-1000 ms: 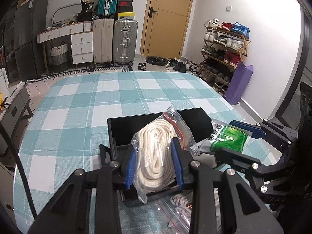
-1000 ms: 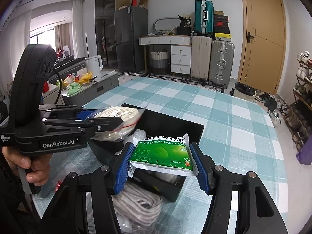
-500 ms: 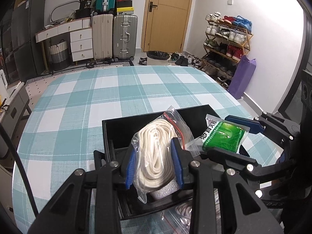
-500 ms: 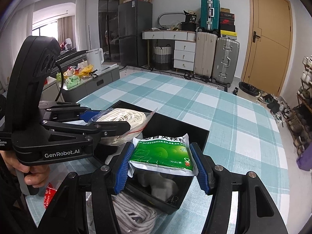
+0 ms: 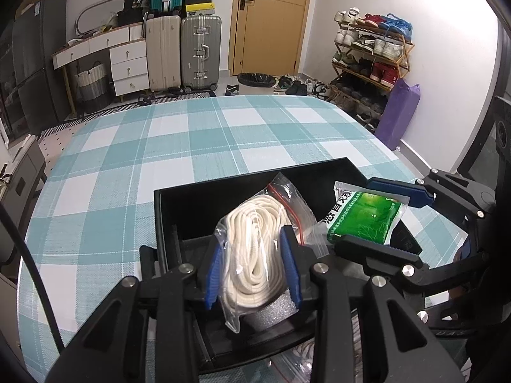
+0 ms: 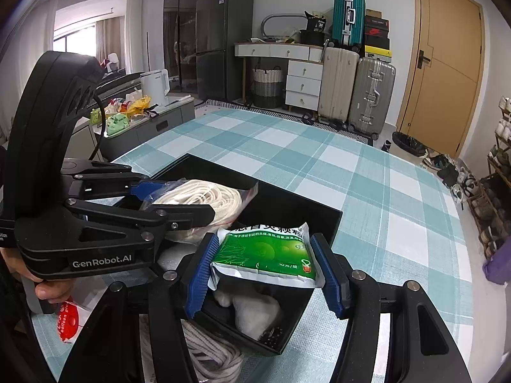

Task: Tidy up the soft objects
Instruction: 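Drop both items into the black box and withdraw both tools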

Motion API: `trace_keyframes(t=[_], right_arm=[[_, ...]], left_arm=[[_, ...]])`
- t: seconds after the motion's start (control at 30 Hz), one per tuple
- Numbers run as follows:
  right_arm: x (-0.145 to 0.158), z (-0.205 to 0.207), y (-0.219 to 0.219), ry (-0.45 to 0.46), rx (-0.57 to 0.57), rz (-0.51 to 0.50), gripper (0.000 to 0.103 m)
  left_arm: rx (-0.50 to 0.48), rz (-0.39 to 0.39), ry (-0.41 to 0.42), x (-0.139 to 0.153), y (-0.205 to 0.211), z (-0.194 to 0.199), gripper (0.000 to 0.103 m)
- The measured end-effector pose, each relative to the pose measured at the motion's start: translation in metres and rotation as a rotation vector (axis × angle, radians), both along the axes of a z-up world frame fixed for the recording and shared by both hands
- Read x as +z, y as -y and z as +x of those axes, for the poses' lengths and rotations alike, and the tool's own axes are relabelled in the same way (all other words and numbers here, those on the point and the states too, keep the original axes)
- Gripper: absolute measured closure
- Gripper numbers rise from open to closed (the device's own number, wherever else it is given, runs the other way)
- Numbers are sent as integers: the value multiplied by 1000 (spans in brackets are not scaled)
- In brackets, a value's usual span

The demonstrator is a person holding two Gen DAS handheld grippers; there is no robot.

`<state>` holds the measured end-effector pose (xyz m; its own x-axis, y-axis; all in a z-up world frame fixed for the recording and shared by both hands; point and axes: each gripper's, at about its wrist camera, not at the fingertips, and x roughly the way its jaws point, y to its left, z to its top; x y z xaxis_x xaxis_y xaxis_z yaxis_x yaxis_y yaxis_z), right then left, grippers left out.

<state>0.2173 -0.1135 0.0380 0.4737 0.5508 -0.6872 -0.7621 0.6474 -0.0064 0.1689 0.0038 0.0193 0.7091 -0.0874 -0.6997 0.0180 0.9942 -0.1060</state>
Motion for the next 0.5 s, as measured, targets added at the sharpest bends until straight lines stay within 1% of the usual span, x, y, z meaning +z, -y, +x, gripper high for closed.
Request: trace_keyframes(t=[0.07,0.13,0.17,0.23,0.3,0.37,0.43,0.47,0.5], right_arm=[[-1,0,-1,1,5,-3,41],[0,0,-1,2,13,0,33],[1,-1,-1,8,13,1,27],[4,-4,0,24,2,0,18],[6,-6,4,40,-14,3,17],[9,-8,12,40,-32,10,10],[11,-10,18,39,-53,19,3],[12,-12,24,35,-68,32,1],[14,-13,28,31,-75,41,1]], left_arm=[[-2,6,-2,0,1,0,68],[-6,0,-4,1,1,0,66],[-3,2,0,1,1,-1,66],[0,3,6,4,-1,-3,59],[-5,-13,15,8,-3,-7,46],[-12,-20,26,12,-4,-12,42],[-13,-16,37,18,-5,-20,27],[-10,-14,50,20,-5,-24,16],[-8,-13,62,23,-6,-28,9]])
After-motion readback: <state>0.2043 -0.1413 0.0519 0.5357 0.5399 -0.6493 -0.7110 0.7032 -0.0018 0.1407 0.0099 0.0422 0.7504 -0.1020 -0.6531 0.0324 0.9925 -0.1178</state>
